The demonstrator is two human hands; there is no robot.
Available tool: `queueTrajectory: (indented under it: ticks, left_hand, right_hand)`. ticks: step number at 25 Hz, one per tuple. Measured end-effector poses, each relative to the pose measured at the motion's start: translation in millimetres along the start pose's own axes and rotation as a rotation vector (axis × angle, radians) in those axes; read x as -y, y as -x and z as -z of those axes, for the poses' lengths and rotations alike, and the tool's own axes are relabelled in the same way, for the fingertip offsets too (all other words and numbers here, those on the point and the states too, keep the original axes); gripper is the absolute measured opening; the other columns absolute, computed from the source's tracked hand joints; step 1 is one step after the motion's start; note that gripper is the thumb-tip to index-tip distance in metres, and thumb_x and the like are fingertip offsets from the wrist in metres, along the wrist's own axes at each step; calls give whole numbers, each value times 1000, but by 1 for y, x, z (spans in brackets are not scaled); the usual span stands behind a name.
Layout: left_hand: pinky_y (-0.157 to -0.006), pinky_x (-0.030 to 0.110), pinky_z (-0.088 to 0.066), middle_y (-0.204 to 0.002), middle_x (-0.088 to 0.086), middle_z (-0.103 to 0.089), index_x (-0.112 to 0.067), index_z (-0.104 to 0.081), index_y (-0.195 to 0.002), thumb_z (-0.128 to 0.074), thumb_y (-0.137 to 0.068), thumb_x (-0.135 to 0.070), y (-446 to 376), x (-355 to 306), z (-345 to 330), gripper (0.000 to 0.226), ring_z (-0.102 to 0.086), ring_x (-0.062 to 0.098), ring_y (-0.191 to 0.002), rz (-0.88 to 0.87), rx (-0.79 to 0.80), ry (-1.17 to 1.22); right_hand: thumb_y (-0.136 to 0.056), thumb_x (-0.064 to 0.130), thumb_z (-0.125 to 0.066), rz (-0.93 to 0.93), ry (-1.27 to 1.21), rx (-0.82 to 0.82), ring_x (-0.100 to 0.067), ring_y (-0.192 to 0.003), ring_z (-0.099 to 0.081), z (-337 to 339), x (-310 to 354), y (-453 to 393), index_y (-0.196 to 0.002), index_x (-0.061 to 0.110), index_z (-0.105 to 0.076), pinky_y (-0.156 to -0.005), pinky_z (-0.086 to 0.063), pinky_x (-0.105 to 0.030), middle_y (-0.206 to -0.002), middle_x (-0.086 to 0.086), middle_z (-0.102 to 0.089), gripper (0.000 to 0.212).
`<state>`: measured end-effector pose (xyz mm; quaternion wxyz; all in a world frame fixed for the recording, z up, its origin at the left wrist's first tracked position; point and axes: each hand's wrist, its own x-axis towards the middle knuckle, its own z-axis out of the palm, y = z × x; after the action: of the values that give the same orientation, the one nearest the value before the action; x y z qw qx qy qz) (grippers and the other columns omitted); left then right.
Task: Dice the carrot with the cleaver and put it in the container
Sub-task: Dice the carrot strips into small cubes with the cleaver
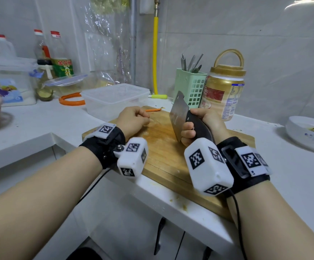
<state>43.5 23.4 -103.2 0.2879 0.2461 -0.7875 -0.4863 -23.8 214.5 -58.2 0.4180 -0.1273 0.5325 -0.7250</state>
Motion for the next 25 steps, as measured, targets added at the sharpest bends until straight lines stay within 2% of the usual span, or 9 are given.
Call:
queueTrajectory:
  ticks: [4,6,8,10,14,17,19,20,25]
  left_hand:
    - [-76,28,-51,-89,5,-70,-16,-69,-84,-68,-85,-9,-5,-5,-1,7,-64,18,-81,42,49,-97]
    - [-69,23,-51,-89,7,-70,-11,-68,-84,-66,-87,-7,-8,-11,1,5,-63,17,-78,76,111,-99]
    - [-52,17,-45,-73,6,-63,-7,-64,-81,-64,-88,-4,-13,-23,9,8,-57,12,-60,110,159,-107]
    - [-48,17,-41,-69,9,-56,-4,-64,-88,-62,-88,-6,-25,-35,21,2,-50,14,-53,134,171,-174]
    - [-86,32,-50,-106,17,-71,3,-71,-102,-61,-87,-8,-58,-38,28,20,-59,23,-86,116,144,-388]
    - [-104,32,-38,-136,10,-57,-8,-59,-132,-51,-95,-5,-68,-28,13,38,-52,25,-124,72,137,-666]
    - [-108,33,-32,-147,10,-46,-12,-46,-143,-46,-96,-3,-73,-20,7,48,-43,27,-134,75,174,-745]
    - [-107,34,-34,-145,11,-48,-12,-48,-141,-46,-95,-3,-76,-18,6,47,-45,28,-131,88,201,-762]
    - [-86,34,-55,-92,3,-73,-17,-76,-89,-73,-77,-4,-87,-15,14,18,-67,22,-91,78,213,-680]
  right_hand:
    - [-98,29,-37,9,-4,-6,-15,-30,-35,7,2,-1,-79,9,-40,-51,-22,-26,-45,-3,-38,28]
    - [-97,30,-37,19,-34,28,-15,-30,-35,10,3,-1,-77,10,-40,-52,-20,-26,-45,-3,-38,28]
    - [-97,30,-37,36,-71,72,-15,-30,-34,13,4,-1,-73,11,-40,-52,-20,-25,-44,-2,-38,31]
    - [-97,31,-36,52,-84,103,-14,-31,-34,14,5,-1,-71,11,-41,-49,-21,-25,-45,-2,-38,34]
    - [-97,32,-35,43,-92,118,-14,-31,-34,14,6,0,-70,10,-43,-49,-22,-25,-45,-1,-37,36]
    - [-97,34,-35,39,-118,116,-14,-31,-34,15,7,1,-67,10,-43,-46,-26,-23,-45,-1,-37,39]
    - [-97,34,-35,40,-135,122,-15,-31,-34,16,7,2,-68,10,-43,-44,-27,-21,-44,-1,-37,38]
    - [-97,34,-35,38,-139,122,-14,-31,-34,16,7,2,-68,10,-43,-44,-27,-21,-44,-1,-36,38]
    - [-97,34,-35,10,-171,139,-15,-30,-33,17,8,-1,-51,8,-45,-54,-21,-28,-42,-2,-36,54]
